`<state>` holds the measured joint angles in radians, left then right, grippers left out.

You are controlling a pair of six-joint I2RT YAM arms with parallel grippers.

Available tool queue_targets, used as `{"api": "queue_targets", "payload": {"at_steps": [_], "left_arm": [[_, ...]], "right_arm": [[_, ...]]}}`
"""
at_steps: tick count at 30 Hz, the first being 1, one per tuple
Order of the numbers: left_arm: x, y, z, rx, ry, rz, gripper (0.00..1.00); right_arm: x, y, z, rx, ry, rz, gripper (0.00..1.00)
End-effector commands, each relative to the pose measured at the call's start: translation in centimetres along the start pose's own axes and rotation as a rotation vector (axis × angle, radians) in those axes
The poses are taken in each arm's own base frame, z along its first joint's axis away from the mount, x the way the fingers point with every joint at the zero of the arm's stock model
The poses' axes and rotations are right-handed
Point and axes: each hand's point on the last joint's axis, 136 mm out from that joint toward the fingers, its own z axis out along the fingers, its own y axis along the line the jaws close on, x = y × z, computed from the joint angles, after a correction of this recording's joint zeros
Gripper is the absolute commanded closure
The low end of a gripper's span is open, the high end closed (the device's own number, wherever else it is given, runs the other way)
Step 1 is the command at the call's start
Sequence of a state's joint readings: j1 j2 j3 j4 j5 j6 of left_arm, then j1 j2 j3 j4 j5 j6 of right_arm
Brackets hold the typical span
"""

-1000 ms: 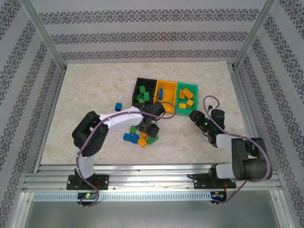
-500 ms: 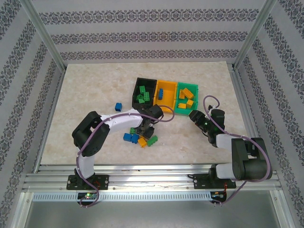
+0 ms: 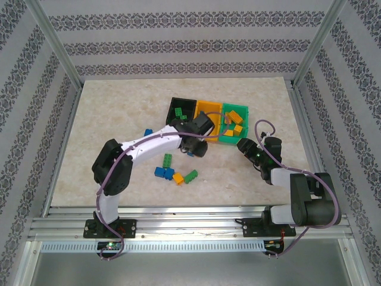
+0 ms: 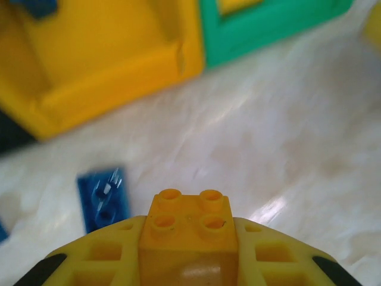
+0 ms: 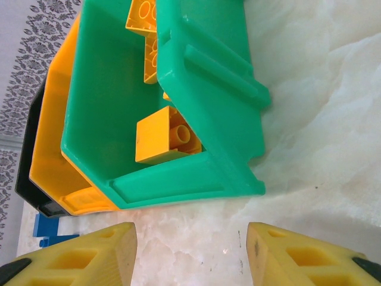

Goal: Sort the legos into containers by color
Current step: Pick up the lego from the middle-left of the table, then place the lego in the container.

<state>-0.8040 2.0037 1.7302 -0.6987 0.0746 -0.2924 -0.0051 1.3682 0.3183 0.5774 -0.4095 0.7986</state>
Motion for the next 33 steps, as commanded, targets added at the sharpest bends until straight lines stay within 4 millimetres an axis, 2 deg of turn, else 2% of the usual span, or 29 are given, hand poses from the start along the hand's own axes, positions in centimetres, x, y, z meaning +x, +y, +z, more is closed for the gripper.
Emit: {"api": "queue_targets", "payload": {"at_steps": [1,4,9,12,13,15,19,24,27,33], "left_arm": [[-3.5,-2.1,1.5,0.067,-0.062,0.047,0.76],[-7.1,-2.7,2.3,0.081,-0.114,0.062,0.75],[-11.4,-3.1,4.5,0.112,-0.167,0.055,0.73],[-12.6,-2.9,5.1,0.109,-0.181,0.037,0.39],[-12.7,-2.9,5.0,0.110,-0.179,0.034,0.35],[-12.4,-3.0,4.7,0.110,-0.169,0.033,0.32],[-10.7,-2.1,3.4,0.063,-0.143,0.045,0.31],[-6.7,-0.7,1.5,0.049,-0.151,0.022,0.31],[-3.5,0.2,-0.2,0.049,-0.151,0.008,0.31],[4.3,1.8,-2.3,0.051,-0.054,-0.031,0.31]], "right_arm": [[-0.8,0.6,-0.2,-0.023,-0.022,-0.006,0.48],[-0.8,0.7,-0.2,-0.026,-0.022,-0.007,0.48],[-0.8,0.7,-0.3,-0.026,-0.025,-0.010,0.48],[-0.8,0.7,-0.3,-0.023,-0.024,-0.008,0.48],[-0.8,0.7,-0.2,-0.024,-0.023,-0.008,0.48],[-0.8,0.6,-0.2,-0.023,-0.020,-0.007,0.48],[-0.7,0.6,0.0,-0.029,-0.013,-0.002,0.48],[-0.6,0.6,0.1,-0.032,-0.006,0.004,0.48],[-0.6,0.5,0.1,-0.027,-0.009,0.004,0.48],[-0.4,0.5,0.3,-0.033,0.001,0.012,0.48]]}}
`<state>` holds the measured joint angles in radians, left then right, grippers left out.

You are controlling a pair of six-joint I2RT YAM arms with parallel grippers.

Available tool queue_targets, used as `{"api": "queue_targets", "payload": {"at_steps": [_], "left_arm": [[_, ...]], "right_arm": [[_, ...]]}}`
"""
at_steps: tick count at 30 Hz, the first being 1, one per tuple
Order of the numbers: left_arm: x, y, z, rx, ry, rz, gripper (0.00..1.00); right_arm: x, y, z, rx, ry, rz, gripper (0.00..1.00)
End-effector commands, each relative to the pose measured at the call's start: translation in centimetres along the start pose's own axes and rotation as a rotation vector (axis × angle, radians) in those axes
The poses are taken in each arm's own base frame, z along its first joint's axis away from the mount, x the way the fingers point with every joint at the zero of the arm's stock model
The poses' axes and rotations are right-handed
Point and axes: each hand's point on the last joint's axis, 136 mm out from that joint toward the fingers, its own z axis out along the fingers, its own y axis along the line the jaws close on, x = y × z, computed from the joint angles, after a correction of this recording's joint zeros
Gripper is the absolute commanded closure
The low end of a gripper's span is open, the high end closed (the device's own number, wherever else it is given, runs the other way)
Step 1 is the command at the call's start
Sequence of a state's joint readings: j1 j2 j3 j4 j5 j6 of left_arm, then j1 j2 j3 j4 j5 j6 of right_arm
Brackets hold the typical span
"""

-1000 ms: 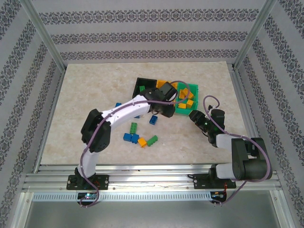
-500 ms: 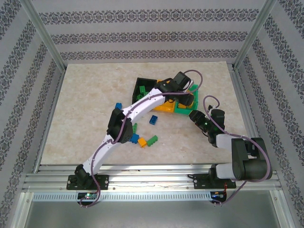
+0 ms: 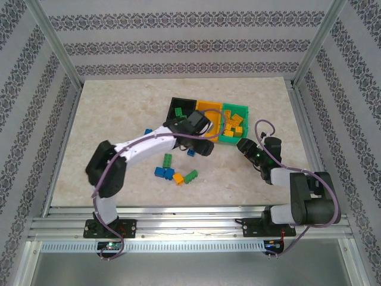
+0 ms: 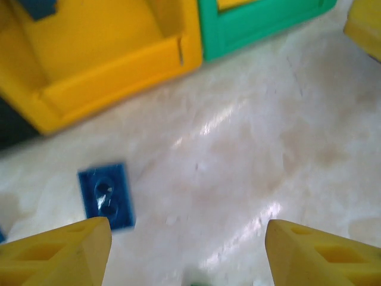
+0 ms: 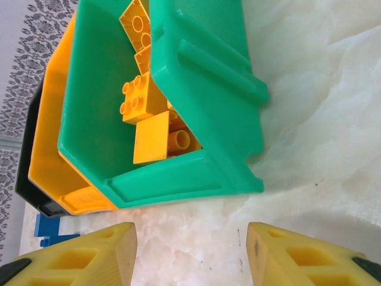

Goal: Sort the legos into containers by color
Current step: Place the lego in the container, then pick up the lego from the middle-left of the table.

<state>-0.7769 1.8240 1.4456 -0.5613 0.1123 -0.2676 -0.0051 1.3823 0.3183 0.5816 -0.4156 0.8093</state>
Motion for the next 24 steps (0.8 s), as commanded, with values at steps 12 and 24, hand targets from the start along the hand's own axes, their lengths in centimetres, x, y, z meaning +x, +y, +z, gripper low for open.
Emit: {"api": "queue_targets", "payload": {"at_steps": [12,24], "left_arm": [[12.7,1.0,-2.9,0.009,0.115,0.053,0.29],[14.6,1.9,-1.0,-0.057,0.256,0.264,0.26]], "right_arm": [[-0.6,1.0,0.0,-0.029,-0.020,-0.030,0.48],[-0.5,1.0,0.1,-0.030,-0.012,-0.025,0.48]]}}
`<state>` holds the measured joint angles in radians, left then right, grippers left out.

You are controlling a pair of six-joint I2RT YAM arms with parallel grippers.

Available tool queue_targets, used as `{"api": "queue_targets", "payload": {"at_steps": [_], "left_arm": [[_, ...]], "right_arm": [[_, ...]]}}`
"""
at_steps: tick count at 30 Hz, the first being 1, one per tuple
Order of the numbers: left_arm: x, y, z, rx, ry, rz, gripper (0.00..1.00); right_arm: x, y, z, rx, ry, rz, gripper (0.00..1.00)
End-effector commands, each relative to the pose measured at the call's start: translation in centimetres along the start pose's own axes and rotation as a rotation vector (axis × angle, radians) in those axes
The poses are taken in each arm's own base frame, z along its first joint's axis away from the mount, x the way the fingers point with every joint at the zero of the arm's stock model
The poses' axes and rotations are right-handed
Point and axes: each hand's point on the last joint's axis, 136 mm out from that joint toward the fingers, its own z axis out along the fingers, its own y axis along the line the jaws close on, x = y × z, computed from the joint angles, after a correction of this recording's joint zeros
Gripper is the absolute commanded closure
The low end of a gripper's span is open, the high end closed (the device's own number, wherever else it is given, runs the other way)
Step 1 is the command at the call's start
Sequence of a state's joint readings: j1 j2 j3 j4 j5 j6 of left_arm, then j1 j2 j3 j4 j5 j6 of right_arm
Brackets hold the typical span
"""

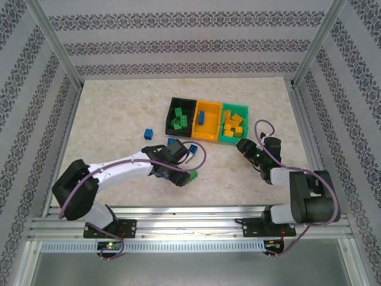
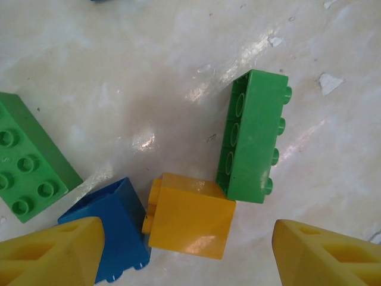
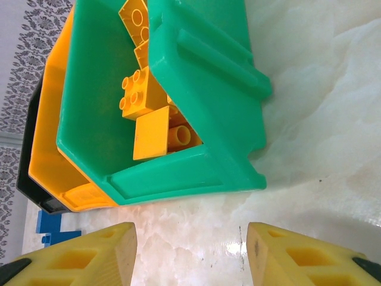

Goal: Sort the legos into containers by color
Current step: Pick up the lego from the middle-left of the table.

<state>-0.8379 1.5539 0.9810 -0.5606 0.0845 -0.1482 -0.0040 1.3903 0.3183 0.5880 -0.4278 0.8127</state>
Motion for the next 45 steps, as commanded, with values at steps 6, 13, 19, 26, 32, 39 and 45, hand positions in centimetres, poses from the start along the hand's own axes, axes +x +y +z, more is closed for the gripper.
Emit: {"api": "queue_targets", "payload": {"at_steps": [6,13,19,26,32,39,45], "left_arm": [[1.2,-0.7,1.8,-0.038,0.144,0.169,0.26],[1.9,-0.1,3.0,-0.072,0.208,0.199,0.29],[2.7,0.5,3.0,-0.107,0.231,0.193,0.42],[3.0,0.4,2.6,-0.112,0.238,0.181,0.47],[3.1,-0.3,1.5,-0.129,0.235,0.190,0.41],[3.9,0.1,1.5,-0.152,0.244,0.178,0.46],[2.7,-0.1,1.2,-0.153,0.207,0.180,0.65]], "right_arm": [[-0.8,0.9,0.0,-0.022,-0.024,-0.029,0.48],[-0.8,1.0,0.0,-0.024,-0.024,-0.030,0.48],[-0.8,0.9,0.0,-0.023,-0.023,-0.029,0.48],[-0.8,0.9,0.0,-0.023,-0.024,-0.029,0.48],[-0.7,0.9,-0.1,-0.022,-0.023,-0.029,0.48],[-0.8,1.1,-0.1,-0.030,-0.026,-0.029,0.48],[-0.7,1.0,-0.1,-0.027,-0.024,-0.028,0.48]]}}
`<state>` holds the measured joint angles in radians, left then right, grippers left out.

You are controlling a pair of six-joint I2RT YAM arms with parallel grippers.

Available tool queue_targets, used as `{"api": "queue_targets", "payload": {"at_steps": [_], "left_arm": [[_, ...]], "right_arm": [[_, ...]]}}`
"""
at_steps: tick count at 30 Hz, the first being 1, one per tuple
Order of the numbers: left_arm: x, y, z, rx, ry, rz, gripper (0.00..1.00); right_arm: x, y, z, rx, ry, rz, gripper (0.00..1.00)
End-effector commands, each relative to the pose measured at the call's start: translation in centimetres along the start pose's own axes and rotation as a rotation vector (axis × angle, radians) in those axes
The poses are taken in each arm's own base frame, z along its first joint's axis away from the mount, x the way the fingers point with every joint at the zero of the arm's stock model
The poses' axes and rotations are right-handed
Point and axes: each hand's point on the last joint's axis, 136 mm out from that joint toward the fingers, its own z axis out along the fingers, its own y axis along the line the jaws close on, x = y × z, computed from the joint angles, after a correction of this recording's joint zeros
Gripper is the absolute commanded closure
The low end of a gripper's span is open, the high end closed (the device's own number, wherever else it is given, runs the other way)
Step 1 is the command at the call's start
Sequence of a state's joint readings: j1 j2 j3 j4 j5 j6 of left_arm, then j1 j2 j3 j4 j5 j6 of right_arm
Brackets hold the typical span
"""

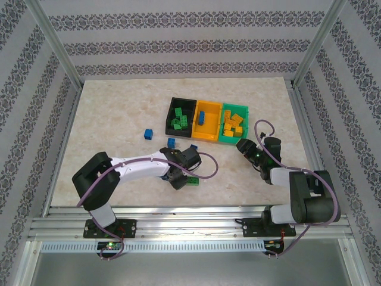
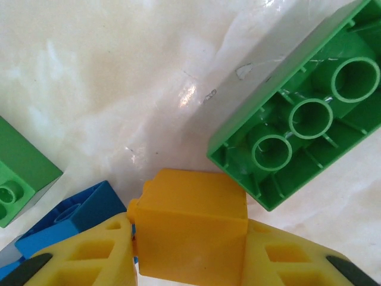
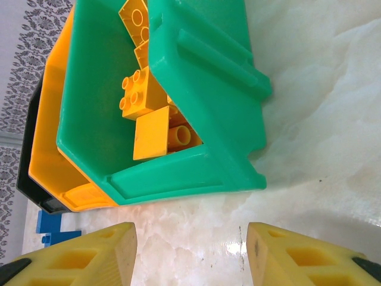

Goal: Sort the legos into containers by color
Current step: Pick up the lego from the middle-left of the table.

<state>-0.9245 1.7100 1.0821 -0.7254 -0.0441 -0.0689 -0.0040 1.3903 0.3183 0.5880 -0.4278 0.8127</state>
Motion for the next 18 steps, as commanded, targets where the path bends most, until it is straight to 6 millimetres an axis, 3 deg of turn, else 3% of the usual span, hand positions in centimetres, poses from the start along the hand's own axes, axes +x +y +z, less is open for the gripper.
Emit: {"api": "queue_targets", "payload": {"at_steps": [1,4,9,18], "left_arm": [[0.1,0.2,-1.0,-0.023,-0.004,0.005,0.65],[-1.1,0.4,-2.1,-0.028,-0.053,0.005,0.67],[-5.0,1.2,-5.1,-0.061,-0.200,0.008,0.70],[-16.6,2.5,-10.1,-0.110,-0.482,-0.042,0.72]], "right_arm": [[-0.8,1.0,-0.1,-0.028,-0.024,-0.030,0.48],[-0.7,1.0,-0.1,-0.026,-0.022,-0.028,0.48],[-0.7,1.0,-0.1,-0.028,-0.021,-0.026,0.48],[-0.7,1.0,0.0,-0.027,-0.023,-0.023,0.48]]}}
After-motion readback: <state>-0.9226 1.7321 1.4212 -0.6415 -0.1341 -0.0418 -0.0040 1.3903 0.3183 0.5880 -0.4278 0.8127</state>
